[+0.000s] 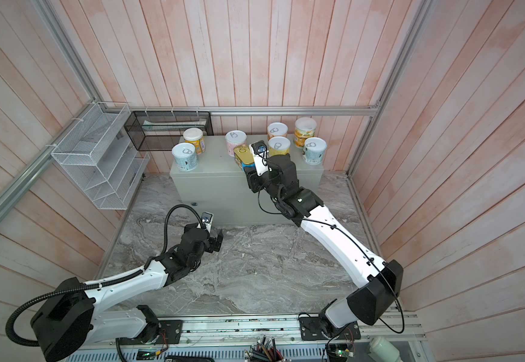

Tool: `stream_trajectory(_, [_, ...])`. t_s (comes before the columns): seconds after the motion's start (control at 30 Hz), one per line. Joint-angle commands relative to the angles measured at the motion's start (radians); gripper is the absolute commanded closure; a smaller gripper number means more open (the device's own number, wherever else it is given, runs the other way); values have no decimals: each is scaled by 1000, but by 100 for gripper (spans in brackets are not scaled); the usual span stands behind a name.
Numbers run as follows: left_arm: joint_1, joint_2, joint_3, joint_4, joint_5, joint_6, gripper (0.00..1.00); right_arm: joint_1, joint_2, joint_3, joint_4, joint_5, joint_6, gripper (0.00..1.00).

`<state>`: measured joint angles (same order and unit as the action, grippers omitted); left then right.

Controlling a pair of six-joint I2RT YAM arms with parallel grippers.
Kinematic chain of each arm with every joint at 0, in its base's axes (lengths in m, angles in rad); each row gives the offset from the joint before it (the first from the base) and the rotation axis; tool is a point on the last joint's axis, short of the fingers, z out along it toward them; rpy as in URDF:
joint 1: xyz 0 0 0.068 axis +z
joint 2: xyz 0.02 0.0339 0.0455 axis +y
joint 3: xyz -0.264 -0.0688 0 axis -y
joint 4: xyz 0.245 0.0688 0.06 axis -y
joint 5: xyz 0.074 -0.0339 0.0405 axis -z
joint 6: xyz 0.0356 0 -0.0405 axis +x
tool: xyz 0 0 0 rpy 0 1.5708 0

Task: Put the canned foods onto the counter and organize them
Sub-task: 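Carry the gold tin with the right gripper in front of the pink can, then lower the gold tin onto the cabinet top and open the right gripper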

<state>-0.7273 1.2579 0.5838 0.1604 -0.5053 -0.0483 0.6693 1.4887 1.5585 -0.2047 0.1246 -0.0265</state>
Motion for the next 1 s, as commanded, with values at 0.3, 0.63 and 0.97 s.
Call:
stream_trajectory(0.3, [5, -1, 30, -10, -13, 4, 0, -13, 80, 82, -7, -4, -35, 47])
stream_trajectory(0.63, [5, 19, 34, -8, -13, 7, 0, -32, 127, 129, -7, -14, -55, 50])
stream_trajectory(0.97, [5, 29, 36, -8, -20, 12, 0, -59, 166, 166, -10, -49, -55, 50])
